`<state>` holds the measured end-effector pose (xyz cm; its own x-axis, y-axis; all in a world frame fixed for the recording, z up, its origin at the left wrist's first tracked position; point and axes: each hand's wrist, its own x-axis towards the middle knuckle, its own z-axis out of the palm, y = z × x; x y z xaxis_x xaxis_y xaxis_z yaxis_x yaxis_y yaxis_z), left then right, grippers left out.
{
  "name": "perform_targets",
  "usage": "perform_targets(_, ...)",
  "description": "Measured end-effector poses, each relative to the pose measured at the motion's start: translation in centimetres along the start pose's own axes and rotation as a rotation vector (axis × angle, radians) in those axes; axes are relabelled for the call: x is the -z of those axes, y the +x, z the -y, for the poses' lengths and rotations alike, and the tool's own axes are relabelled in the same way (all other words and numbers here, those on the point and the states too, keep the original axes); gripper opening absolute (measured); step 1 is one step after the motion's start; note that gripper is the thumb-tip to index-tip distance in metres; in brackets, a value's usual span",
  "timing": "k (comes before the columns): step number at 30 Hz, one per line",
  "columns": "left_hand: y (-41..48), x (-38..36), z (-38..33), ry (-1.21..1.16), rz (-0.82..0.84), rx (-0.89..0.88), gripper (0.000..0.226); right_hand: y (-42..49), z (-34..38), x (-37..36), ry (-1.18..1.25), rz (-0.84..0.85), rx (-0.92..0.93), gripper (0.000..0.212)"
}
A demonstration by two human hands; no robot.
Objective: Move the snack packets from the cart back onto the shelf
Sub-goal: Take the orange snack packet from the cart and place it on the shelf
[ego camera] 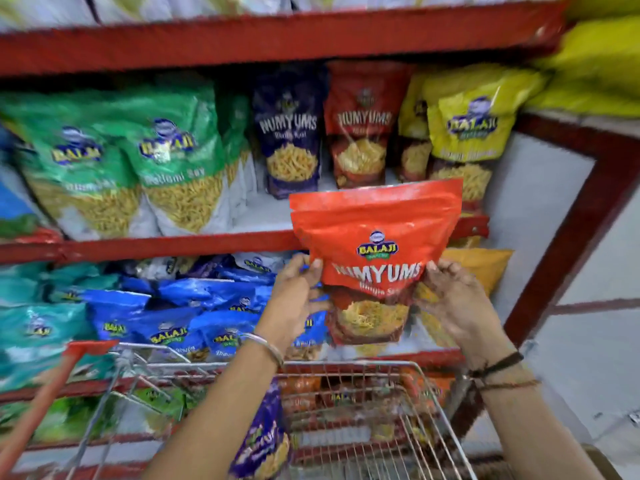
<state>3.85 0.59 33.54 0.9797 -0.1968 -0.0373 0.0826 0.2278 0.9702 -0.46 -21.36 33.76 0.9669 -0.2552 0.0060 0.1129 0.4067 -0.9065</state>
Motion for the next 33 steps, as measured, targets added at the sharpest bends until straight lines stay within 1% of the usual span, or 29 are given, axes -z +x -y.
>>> perform_targets(1,0.5,-0.3,-1.6,-0.002,0.018,-0.046,0.021,0.4,1.6,-0.8,0.028,0.041,0.028,0.018)
perform_targets(3,1.5,-1.0,-4.9,0.007,0.056,-0.131,0.017,1.2,4.4,-2.1,0.060,0.092,0.094,0.023)
perform_targets(5,2.7,-1.7,-8.1,0.026,0.092,-0.196,0.010,2.7,6.6,-3.4,0.059,0.095,0.157,0.016)
perform_targets(10,7.1,-3.2,-12.8,0.071,0.092,-0.290,0.021,7.6,10.2,-5.7,0.090,0.098,0.260,0.020)
perform_targets(13,10.6,-3.5,-12.8,0.088,0.097,-0.301,0.017,11.0,10.3,-6.1,0.130,0.076,0.282,0.017)
perform_targets(18,15.7,-3.7,-10.3,0.074,0.084,-0.235,0.016,16.4,8.4,-5.4,0.151,0.018,0.284,0.016)
perform_targets(23,19.2,-4.9,-9.1,0.058,0.011,-0.167,0.016,20.6,7.6,-5.5,0.142,-0.084,0.243,0.017)
perform_targets(26,20.3,-5.7,-9.9,0.052,-0.019,-0.187,0.014,22.4,7.7,-6.0,0.118,-0.138,0.219,0.015)
perform_targets(28,21.5,-6.1,-10.1,0.065,-0.074,-0.202,0.014,23.3,7.5,-6.5,0.090,-0.174,0.217,0.012)
perform_targets(29,21.9,-6.2,-10.0,0.075,-0.115,-0.211,0.019,23.6,7.2,-6.5,0.079,-0.167,0.218,0.017)
perform_targets(31,22.9,-5.9,-9.0,0.135,-0.182,-0.217,0.040,23.8,6.4,-6.3,0.015,-0.118,0.200,0.045)
perform_targets(32,23.2,-5.6,-8.1,0.207,-0.199,-0.210,0.051,23.7,6.0,-6.0,-0.032,-0.091,0.179,0.055)
perform_targets(33,22.8,-5.4,-7.4,0.282,-0.174,-0.200,0.056,23.7,5.4,-5.6,-0.072,-0.073,0.147,0.062)
